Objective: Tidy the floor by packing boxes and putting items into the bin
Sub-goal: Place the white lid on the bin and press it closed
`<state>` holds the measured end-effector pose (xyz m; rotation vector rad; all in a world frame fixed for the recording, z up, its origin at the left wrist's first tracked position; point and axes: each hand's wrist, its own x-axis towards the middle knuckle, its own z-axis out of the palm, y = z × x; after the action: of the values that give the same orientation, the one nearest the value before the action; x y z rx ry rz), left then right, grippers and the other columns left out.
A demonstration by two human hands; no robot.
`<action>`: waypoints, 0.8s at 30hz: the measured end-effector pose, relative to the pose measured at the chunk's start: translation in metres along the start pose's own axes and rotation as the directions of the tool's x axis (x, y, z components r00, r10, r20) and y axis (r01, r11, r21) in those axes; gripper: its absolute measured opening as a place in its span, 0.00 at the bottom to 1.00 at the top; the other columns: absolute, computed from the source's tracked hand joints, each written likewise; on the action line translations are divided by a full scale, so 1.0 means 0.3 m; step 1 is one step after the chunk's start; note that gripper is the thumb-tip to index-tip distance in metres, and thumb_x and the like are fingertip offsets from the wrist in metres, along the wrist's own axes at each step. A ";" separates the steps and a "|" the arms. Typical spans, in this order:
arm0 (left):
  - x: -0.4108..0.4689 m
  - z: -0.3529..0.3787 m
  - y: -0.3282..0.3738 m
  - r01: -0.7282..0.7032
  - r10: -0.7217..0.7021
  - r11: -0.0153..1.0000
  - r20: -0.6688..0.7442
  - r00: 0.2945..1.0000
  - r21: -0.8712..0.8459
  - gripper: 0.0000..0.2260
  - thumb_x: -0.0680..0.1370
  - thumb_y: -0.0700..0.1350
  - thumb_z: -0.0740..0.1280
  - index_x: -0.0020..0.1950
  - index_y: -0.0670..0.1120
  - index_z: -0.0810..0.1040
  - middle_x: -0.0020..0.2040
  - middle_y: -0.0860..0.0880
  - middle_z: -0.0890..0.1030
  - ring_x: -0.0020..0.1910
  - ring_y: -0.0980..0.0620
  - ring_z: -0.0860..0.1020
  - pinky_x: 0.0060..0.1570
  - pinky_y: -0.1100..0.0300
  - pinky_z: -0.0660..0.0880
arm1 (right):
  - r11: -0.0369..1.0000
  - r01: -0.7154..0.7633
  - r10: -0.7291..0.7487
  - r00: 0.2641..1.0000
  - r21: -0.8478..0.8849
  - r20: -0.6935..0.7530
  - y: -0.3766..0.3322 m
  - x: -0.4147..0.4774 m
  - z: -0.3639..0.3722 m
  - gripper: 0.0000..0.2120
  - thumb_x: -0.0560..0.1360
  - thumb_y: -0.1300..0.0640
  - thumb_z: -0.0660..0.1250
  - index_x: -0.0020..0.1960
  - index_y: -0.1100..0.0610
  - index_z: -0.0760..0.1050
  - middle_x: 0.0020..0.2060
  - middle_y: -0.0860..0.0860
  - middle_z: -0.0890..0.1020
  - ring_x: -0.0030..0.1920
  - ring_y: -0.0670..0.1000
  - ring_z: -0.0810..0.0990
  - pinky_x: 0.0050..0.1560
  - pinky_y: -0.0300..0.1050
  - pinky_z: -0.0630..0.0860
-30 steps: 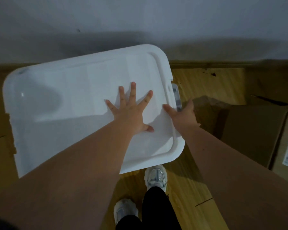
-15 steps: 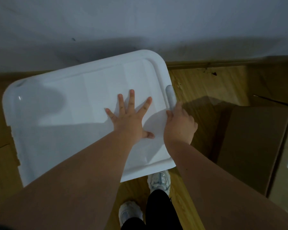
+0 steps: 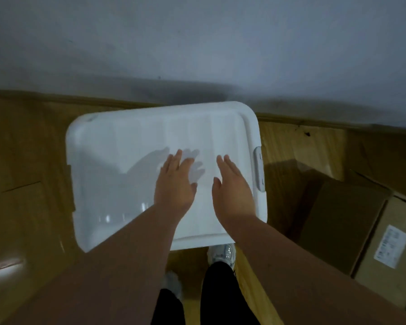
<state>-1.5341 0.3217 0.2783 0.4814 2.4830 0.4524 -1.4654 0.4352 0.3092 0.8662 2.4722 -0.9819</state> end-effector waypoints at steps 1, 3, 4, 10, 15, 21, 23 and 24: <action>-0.013 -0.040 -0.034 0.063 -0.066 0.996 -0.051 0.996 -0.059 0.25 0.79 0.46 0.67 0.75 0.48 0.65 0.78 0.46 0.59 0.78 0.46 0.55 0.74 0.53 0.54 | 1.000 0.024 -0.023 0.998 -0.018 0.052 -0.040 -0.006 0.000 0.26 0.82 0.57 0.58 0.78 0.49 0.58 0.78 0.45 0.57 0.75 0.46 0.61 0.68 0.38 0.60; -0.022 -0.099 -0.128 0.194 -0.214 0.968 -0.121 0.969 -0.157 0.21 0.79 0.43 0.66 0.72 0.45 0.69 0.75 0.45 0.66 0.75 0.46 0.60 0.73 0.54 0.56 | 0.989 0.095 -0.074 0.980 -0.110 0.182 -0.112 0.011 0.030 0.26 0.81 0.55 0.61 0.77 0.49 0.58 0.78 0.48 0.58 0.75 0.50 0.61 0.71 0.45 0.62; -0.026 -0.117 -0.185 0.261 -0.286 0.947 -0.122 0.950 -0.188 0.20 0.79 0.42 0.65 0.71 0.44 0.70 0.74 0.45 0.68 0.74 0.46 0.62 0.73 0.54 0.57 | 0.975 0.147 -0.102 0.961 -0.165 0.256 -0.150 0.021 0.056 0.28 0.80 0.54 0.62 0.77 0.49 0.57 0.78 0.49 0.58 0.75 0.51 0.61 0.72 0.47 0.62; -0.026 -0.165 -0.560 0.423 -0.460 0.872 -0.116 0.880 -0.248 0.24 0.81 0.44 0.63 0.77 0.48 0.62 0.79 0.47 0.60 0.77 0.46 0.56 0.76 0.44 0.53 | 0.830 0.480 -0.314 0.824 -0.286 0.471 -0.412 0.123 0.377 0.42 0.79 0.58 0.64 0.79 0.49 0.38 0.79 0.50 0.41 0.79 0.54 0.45 0.76 0.49 0.47; -0.016 -0.181 -0.835 0.601 -0.616 0.740 0.055 0.786 -0.301 0.40 0.74 0.48 0.73 0.79 0.48 0.52 0.78 0.44 0.57 0.76 0.42 0.58 0.73 0.47 0.61 | 0.781 0.479 -0.254 0.829 -0.400 0.498 -0.581 0.143 0.629 0.55 0.74 0.46 0.71 0.77 0.50 0.27 0.76 0.54 0.29 0.76 0.60 0.32 0.74 0.56 0.38; -0.028 -0.186 -1.009 0.727 -0.487 0.257 0.564 0.667 -0.637 0.47 0.63 0.50 0.81 0.77 0.46 0.60 0.70 0.45 0.72 0.64 0.43 0.75 0.62 0.48 0.74 | 0.679 0.487 -0.208 0.845 -0.549 0.493 -0.556 0.161 0.688 0.60 0.70 0.34 0.69 0.74 0.49 0.23 0.74 0.56 0.26 0.74 0.63 0.29 0.74 0.67 0.41; -0.029 -0.176 -1.015 0.689 -0.428 0.244 0.562 0.708 -0.683 0.38 0.65 0.48 0.80 0.71 0.46 0.69 0.63 0.47 0.78 0.59 0.45 0.78 0.60 0.46 0.76 | 0.674 0.491 -0.208 0.843 -0.552 0.496 -0.546 0.164 0.685 0.60 0.69 0.33 0.69 0.74 0.48 0.22 0.74 0.55 0.26 0.74 0.63 0.29 0.74 0.67 0.43; -0.032 -0.169 -1.013 0.662 -0.428 0.230 0.536 0.727 -0.714 0.35 0.66 0.47 0.80 0.69 0.47 0.70 0.61 0.47 0.79 0.57 0.46 0.79 0.58 0.47 0.77 | 0.674 0.488 -0.200 0.843 -0.554 0.499 -0.547 0.165 0.684 0.60 0.69 0.33 0.69 0.73 0.47 0.22 0.74 0.55 0.26 0.74 0.62 0.29 0.74 0.67 0.43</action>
<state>-1.6285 0.0398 0.1965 -0.7602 1.6223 1.1871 -1.5916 0.2163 0.2216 -0.0685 2.3678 -0.2428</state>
